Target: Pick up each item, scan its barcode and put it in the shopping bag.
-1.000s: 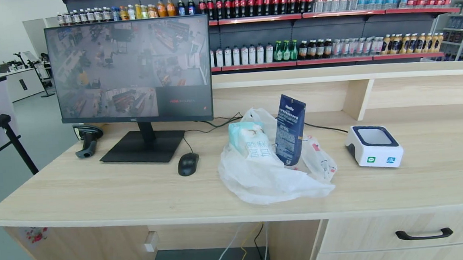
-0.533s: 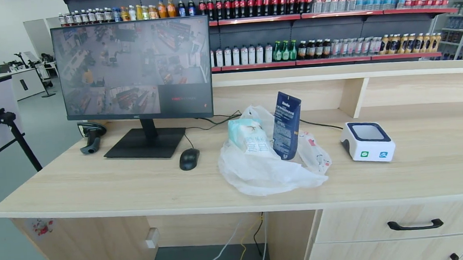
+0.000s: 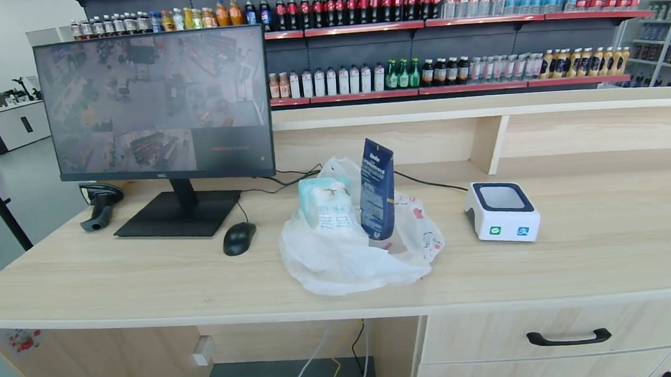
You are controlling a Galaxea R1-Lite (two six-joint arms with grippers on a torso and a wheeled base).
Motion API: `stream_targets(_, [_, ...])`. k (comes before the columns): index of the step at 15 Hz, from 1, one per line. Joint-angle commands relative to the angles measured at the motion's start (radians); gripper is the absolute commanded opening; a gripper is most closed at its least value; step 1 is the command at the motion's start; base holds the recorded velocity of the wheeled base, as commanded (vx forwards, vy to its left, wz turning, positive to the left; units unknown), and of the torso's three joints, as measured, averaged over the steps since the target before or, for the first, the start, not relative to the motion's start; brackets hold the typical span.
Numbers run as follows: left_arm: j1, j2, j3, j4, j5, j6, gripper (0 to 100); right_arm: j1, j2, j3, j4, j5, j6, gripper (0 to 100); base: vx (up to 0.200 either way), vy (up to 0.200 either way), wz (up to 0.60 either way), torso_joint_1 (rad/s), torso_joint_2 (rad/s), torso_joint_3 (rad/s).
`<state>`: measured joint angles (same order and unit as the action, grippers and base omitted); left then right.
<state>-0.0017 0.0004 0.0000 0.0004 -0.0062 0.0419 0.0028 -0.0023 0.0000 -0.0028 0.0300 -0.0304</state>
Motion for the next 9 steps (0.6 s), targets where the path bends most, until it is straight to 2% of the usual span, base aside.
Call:
stream_targets(1, [0.000,0.000,0.000,0.000,0.000,0.001,100,0.000,0.002,0.000,0.000,0.001,-0.002,100,0.000,-0.200,0.00,0.007,0.01,0.002])
stream_targets(9, [0.000,0.000,0.000,0.000,0.000,0.000,100,0.000,0.002,0.000,0.000,0.001,0.000,100,0.000,-0.200,0.00,0.004,0.00,0.001])
